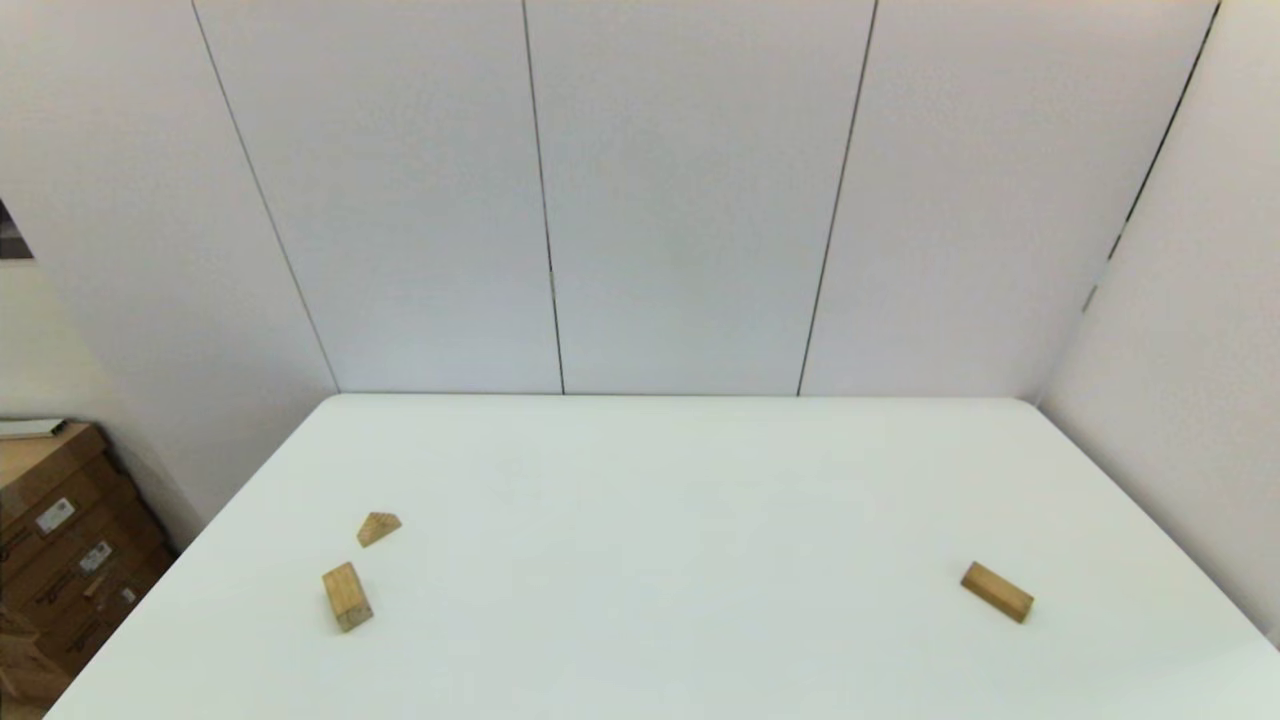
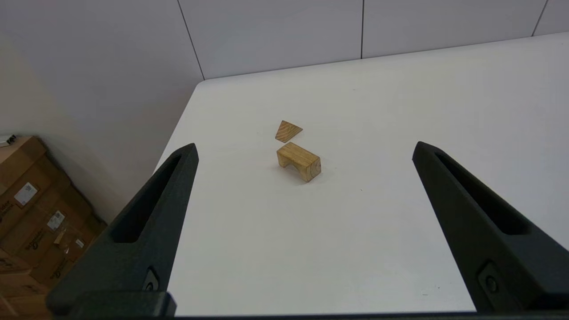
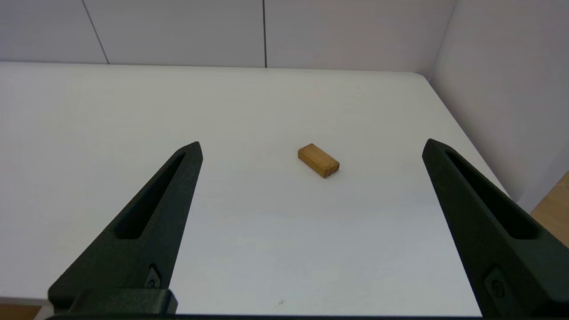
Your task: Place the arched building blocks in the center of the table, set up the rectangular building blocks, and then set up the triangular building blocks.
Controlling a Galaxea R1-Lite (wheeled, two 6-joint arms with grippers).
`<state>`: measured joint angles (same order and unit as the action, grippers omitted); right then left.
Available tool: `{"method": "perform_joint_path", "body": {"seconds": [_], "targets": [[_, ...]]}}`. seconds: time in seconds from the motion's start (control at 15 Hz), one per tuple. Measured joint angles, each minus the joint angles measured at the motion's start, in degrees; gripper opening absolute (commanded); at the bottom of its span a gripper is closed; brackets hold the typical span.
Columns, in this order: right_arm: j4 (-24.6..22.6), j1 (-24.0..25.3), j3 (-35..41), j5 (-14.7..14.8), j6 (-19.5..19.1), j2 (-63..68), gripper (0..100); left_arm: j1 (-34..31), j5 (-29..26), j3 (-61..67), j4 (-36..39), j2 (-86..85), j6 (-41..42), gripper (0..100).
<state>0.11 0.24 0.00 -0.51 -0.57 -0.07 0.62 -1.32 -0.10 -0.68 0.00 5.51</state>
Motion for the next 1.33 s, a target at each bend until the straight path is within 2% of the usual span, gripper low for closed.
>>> {"method": "perform_joint_path", "body": {"seconds": [1.33], "targets": [[-0.01, 0.00, 0.00, 0.02, -0.02, 0.00, 100, 0.00, -0.06, 0.00, -0.02, 0.00, 0.00, 100]]}}
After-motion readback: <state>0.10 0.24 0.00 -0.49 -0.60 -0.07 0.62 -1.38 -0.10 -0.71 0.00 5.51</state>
